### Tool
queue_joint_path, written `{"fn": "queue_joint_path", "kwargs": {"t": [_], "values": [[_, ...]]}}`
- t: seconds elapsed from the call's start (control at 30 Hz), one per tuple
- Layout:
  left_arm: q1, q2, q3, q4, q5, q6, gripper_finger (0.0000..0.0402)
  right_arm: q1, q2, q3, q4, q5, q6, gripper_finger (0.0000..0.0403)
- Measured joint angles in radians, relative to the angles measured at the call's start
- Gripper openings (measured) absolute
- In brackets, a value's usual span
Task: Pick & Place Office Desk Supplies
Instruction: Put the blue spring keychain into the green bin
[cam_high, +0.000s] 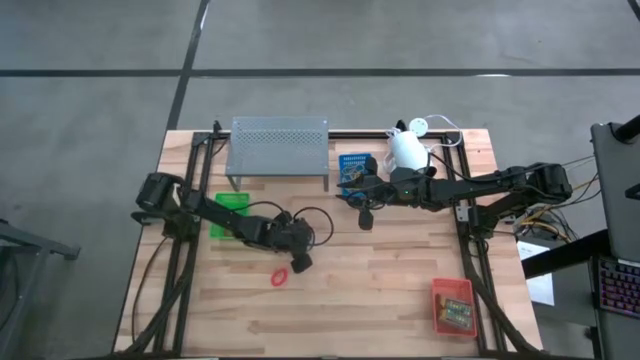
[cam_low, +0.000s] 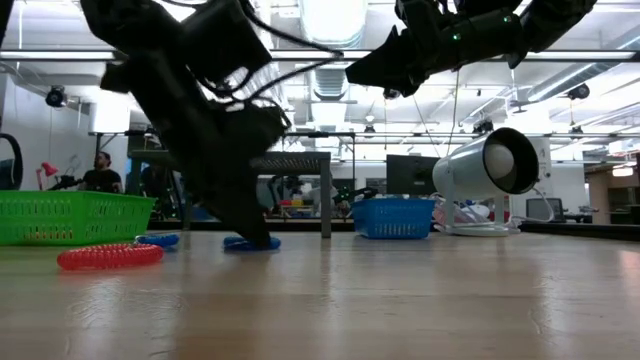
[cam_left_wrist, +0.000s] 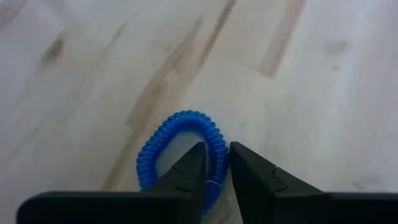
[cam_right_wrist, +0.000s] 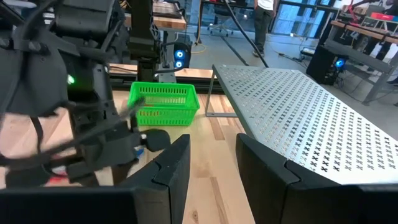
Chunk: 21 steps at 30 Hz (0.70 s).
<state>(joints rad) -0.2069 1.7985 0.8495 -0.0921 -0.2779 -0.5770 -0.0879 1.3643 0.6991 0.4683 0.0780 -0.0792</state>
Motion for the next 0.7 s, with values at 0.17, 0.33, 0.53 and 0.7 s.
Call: {"fn": "queue_joint_path", "kwargs": {"t": [0.17, 0.33, 0.53, 0.7], "values": [[-0.001, -0.058, 0.000, -0.006, -0.018, 0.022, 0.0078, 0.000, 0.000, 0.000, 0.000, 0.000, 0.000, 0.0127], [-0.002, -0.104, 0.000, -0.027, -0.054, 0.028, 0.0078, 0.000, 0.000, 0.000, 0.000, 0.000, 0.000, 0.0127], [-0.001, -0.152, 0.001, -0.045, -0.065, 0.011, 0.0078, 0.000, 0.000, 0.000, 0.000, 0.000, 0.000, 0.0127], [0.003, -0.215, 0.001, -0.109, -0.042, -0.144, 0.0078, 0.000, 0.000, 0.000, 0.000, 0.000, 0.000, 0.0127]]}}
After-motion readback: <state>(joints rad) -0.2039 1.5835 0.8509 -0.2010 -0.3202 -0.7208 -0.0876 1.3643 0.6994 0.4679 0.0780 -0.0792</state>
